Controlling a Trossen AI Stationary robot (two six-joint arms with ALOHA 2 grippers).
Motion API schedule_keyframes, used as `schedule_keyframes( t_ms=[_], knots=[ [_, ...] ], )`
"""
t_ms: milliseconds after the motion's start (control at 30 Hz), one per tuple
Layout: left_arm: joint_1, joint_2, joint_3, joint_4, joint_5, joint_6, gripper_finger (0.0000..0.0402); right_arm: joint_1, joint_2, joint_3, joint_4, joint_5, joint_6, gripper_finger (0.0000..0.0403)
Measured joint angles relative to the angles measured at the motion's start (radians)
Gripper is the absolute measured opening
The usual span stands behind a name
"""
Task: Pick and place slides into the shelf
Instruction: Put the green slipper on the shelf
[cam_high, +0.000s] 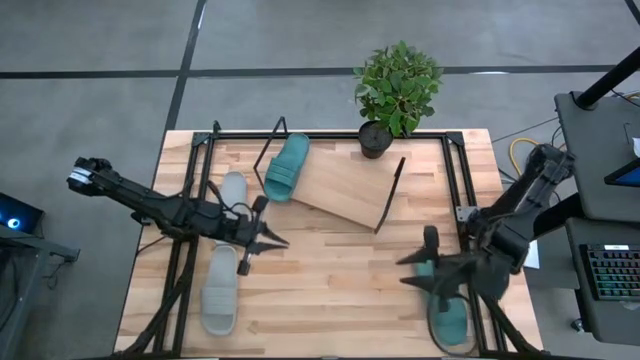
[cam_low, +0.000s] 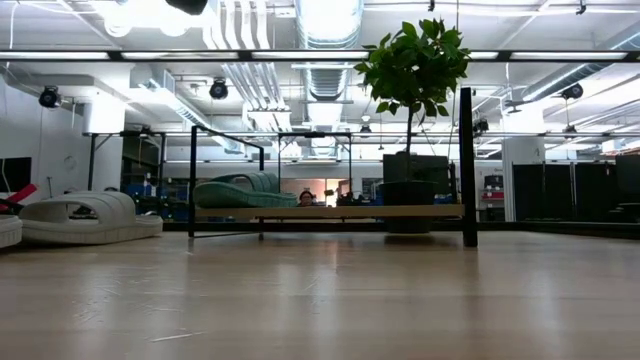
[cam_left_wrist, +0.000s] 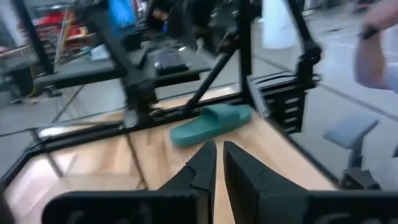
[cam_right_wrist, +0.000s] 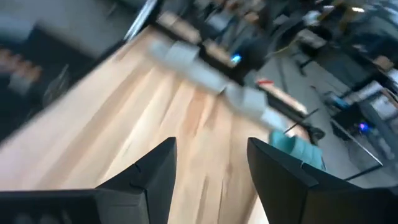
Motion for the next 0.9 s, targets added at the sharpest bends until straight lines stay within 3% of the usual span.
schedule_keyframes(
  t_ms=[100,267,633,767,900],
  knots=[
    [-0.001,0.007,-0.004,0.037,-0.005,0.004,0.0015,0.044,0.0,0.016,-0.116,-0.073,0.122,0.0187],
    [-0.001,0.03,-0.004,0.07,-0.035,0.008,0.0015,0.1,0.0,0.05,-0.126,-0.224,0.428,0.0187],
    [0.0,0.083,-0.007,0.074,-0.044,0.001,0.0016,0.244,0.085,0.097,-0.129,-0.219,0.564,0.0187],
    [0.0,0.091,-0.008,0.073,-0.072,0.001,0.0016,0.29,0.165,0.141,-0.149,-0.203,0.635,0.0187],
    [0.0,0.089,-0.013,0.072,-0.117,0.001,0.0016,0.327,0.292,0.235,-0.29,-0.175,0.8,0.0187]
  ],
)
